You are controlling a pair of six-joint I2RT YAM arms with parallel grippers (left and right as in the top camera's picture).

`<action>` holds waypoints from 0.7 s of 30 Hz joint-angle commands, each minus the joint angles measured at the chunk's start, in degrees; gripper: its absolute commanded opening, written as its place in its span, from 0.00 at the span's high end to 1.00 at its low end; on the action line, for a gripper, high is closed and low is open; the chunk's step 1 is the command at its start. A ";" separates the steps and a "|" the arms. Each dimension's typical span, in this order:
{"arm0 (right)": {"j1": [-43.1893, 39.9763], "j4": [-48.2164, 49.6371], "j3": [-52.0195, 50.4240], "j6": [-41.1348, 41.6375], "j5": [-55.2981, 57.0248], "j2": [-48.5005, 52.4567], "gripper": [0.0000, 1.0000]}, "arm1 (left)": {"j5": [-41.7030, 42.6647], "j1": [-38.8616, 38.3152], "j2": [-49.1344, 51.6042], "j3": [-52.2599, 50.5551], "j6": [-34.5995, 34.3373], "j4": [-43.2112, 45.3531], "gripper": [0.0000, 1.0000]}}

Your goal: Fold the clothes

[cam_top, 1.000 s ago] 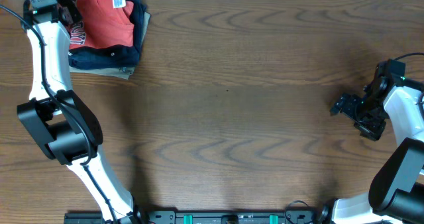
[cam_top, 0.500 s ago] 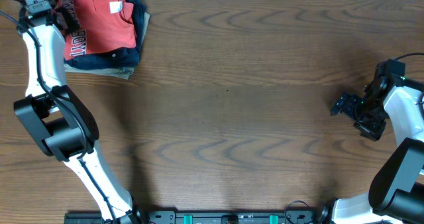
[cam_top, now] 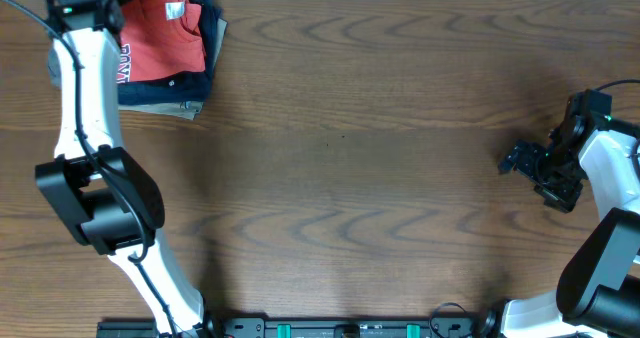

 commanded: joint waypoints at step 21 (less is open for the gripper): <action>-0.17 -0.02 0.81 -0.44 -0.02 0.07 0.01 | -0.31 0.68 13.90 -0.07 0.81 9.57 0.94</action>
